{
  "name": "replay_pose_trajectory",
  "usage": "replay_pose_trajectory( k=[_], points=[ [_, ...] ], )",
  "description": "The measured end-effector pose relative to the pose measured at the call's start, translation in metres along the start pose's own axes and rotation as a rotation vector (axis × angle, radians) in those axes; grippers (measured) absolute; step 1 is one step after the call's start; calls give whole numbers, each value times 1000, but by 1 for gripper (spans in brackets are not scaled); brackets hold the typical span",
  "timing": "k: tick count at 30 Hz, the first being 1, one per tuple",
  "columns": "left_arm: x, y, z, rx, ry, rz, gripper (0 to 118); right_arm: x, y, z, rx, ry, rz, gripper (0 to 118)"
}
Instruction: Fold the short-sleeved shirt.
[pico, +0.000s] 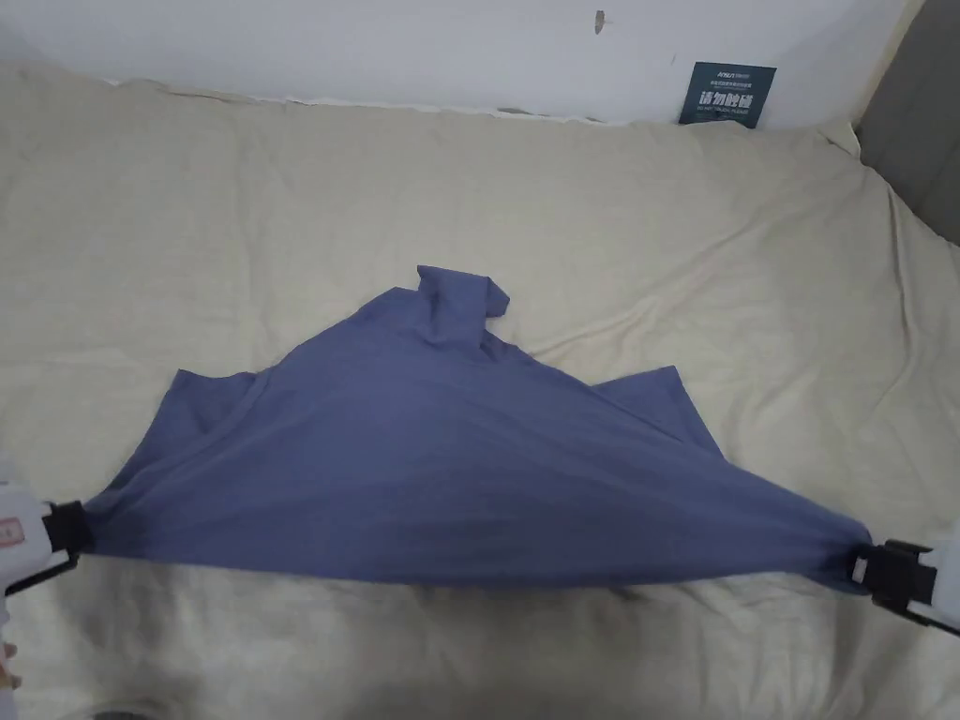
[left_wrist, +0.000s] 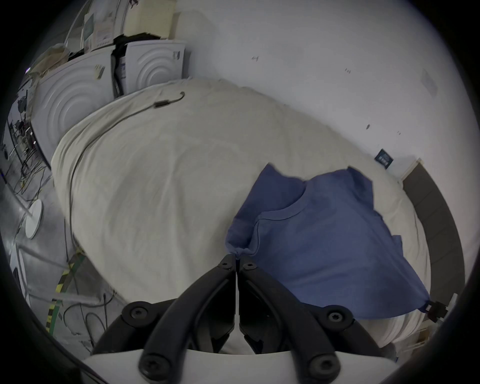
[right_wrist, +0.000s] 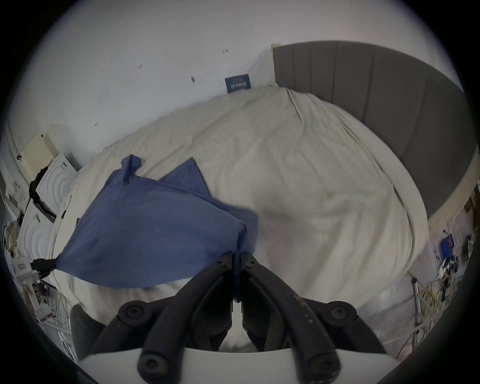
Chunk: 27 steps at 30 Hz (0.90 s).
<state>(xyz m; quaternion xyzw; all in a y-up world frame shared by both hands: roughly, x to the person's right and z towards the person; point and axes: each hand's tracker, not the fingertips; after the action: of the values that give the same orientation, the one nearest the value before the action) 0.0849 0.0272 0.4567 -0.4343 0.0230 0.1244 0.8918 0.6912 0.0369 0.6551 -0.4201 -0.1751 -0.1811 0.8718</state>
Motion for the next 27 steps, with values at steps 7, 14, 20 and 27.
replay_pose_trajectory(
  k=[7,14,20,27],
  points=[
    [-23,-29,5,-45,1,82,2,3,-40,-5,-74,-35,3,10],
    [-6,0,44,211,8,-2,118,-9,-20,39,117,-94,43,115],
    [54,28,109,538,-104,-129,118,-43,19,95,412,-76,91,115],
    [132,8,143,873,-14,-377,118,-98,18,125,613,85,181,118]
  ],
)
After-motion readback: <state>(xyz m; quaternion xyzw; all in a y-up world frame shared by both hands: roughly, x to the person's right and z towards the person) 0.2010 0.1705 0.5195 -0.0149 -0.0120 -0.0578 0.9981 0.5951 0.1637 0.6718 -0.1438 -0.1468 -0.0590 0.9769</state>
